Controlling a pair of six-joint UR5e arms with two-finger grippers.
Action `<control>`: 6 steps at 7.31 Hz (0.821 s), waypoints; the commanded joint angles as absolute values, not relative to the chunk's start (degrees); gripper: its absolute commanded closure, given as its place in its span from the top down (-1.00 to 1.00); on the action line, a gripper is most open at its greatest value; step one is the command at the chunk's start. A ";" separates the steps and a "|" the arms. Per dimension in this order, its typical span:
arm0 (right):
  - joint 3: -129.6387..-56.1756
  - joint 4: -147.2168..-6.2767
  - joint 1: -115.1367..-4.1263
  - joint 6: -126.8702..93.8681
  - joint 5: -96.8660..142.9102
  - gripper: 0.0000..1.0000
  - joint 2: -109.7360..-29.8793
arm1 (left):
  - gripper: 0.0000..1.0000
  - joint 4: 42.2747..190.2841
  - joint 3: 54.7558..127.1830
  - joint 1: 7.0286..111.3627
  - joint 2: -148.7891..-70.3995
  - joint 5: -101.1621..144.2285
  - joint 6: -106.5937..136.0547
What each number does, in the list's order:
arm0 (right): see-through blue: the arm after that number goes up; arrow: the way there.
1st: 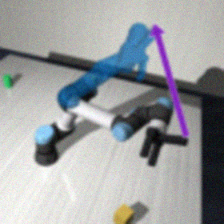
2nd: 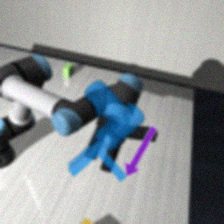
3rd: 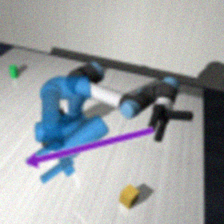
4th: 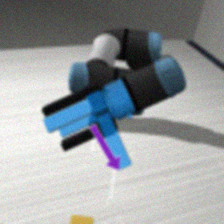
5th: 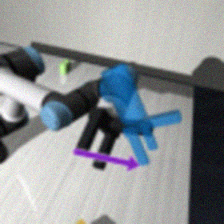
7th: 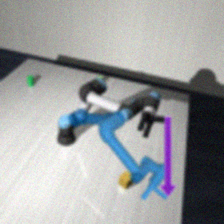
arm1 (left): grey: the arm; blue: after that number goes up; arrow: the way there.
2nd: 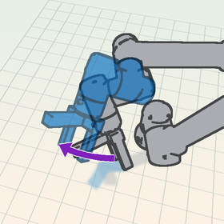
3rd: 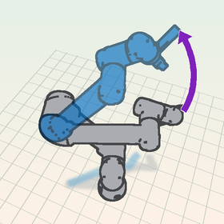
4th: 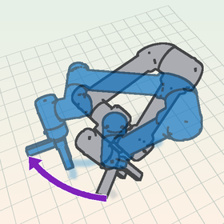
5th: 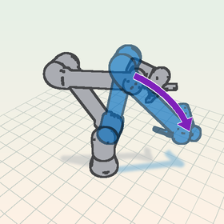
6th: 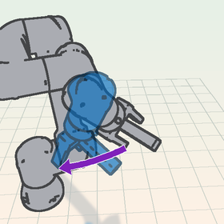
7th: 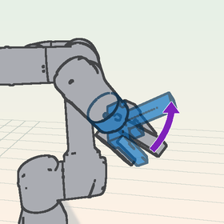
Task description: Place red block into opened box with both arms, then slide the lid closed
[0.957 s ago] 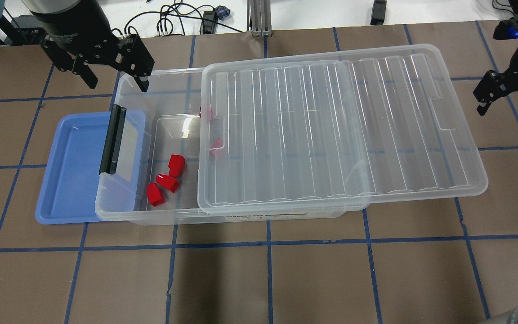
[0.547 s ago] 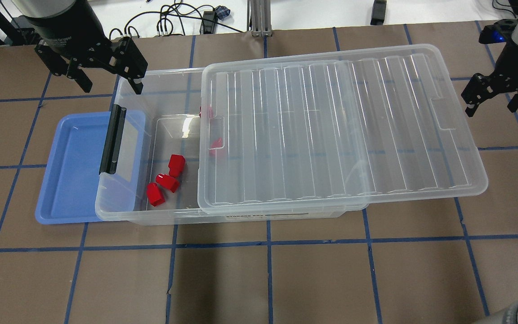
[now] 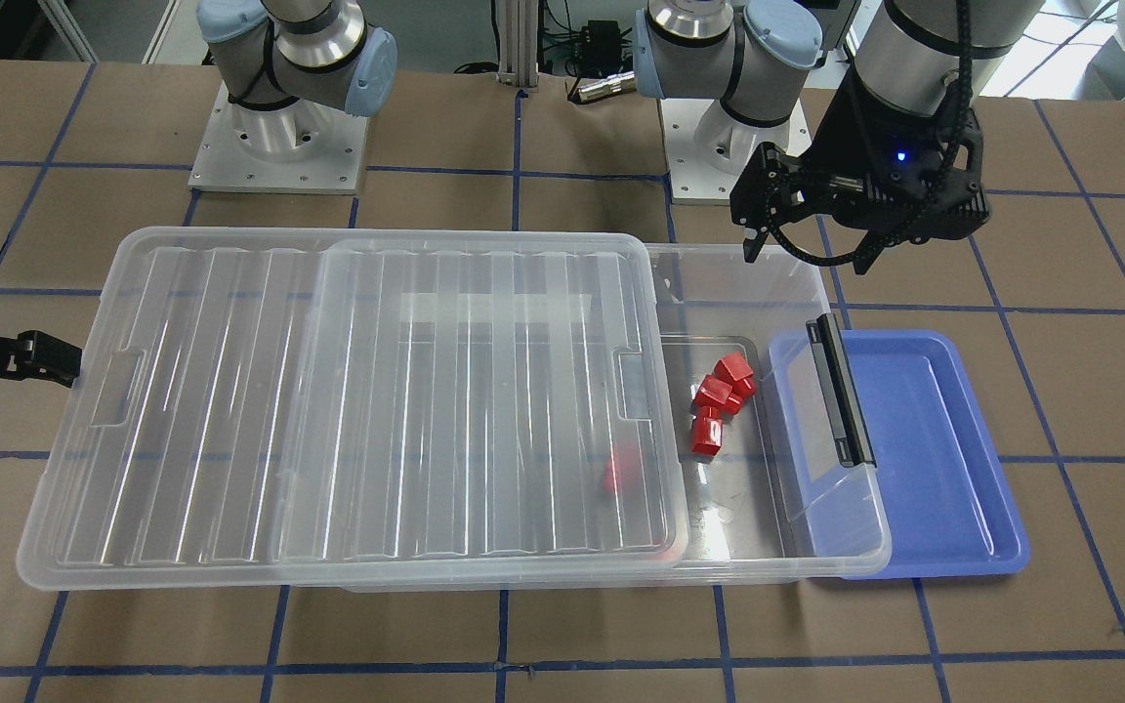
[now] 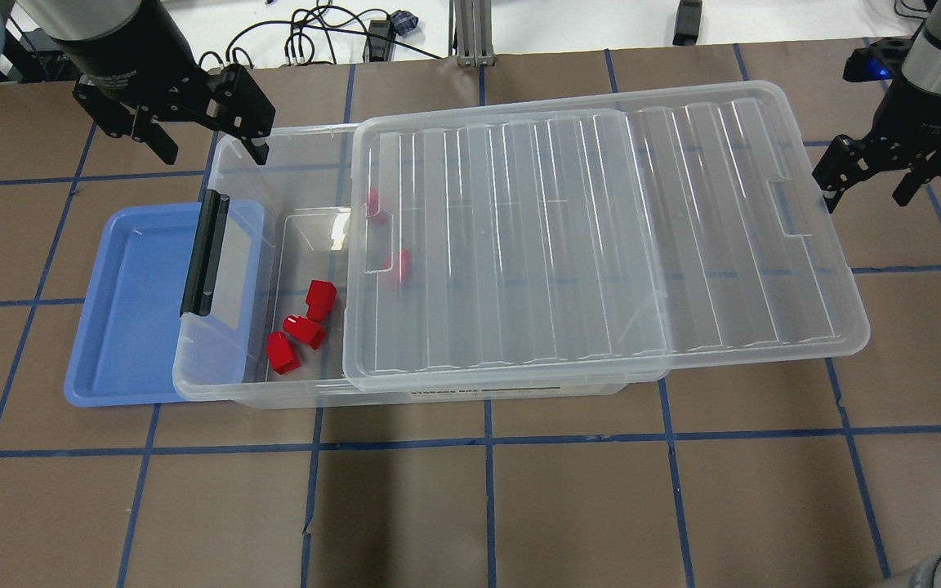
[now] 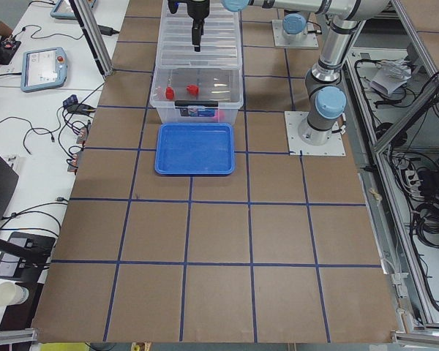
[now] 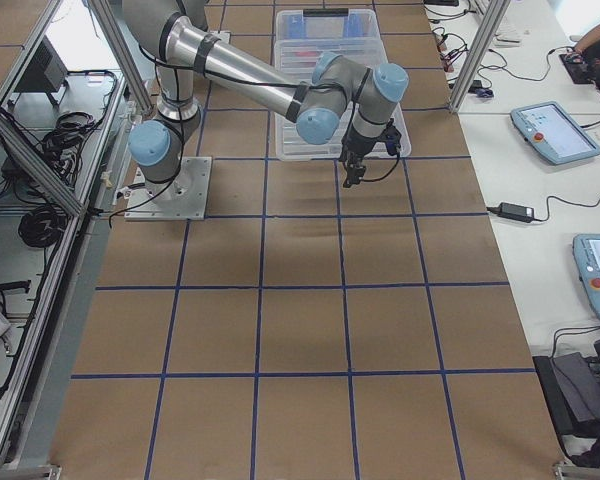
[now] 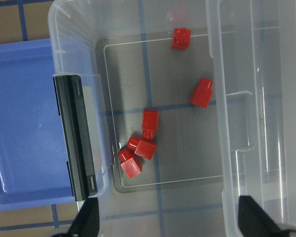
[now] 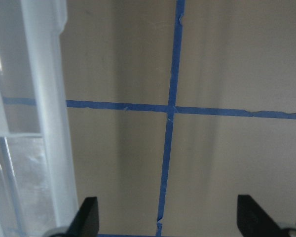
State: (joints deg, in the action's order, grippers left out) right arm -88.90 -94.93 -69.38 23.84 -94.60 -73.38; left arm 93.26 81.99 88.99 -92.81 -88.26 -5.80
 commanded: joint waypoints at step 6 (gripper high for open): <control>-89.65 -94.92 -76.89 11.02 -90.54 1.00 -73.65 | 1.00 93.08 82.62 88.51 -92.29 -88.33 -5.80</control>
State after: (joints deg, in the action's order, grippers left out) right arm -89.69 -94.92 -75.36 14.23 -91.83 -73.62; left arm 93.12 82.55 88.51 -92.33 -88.29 -5.74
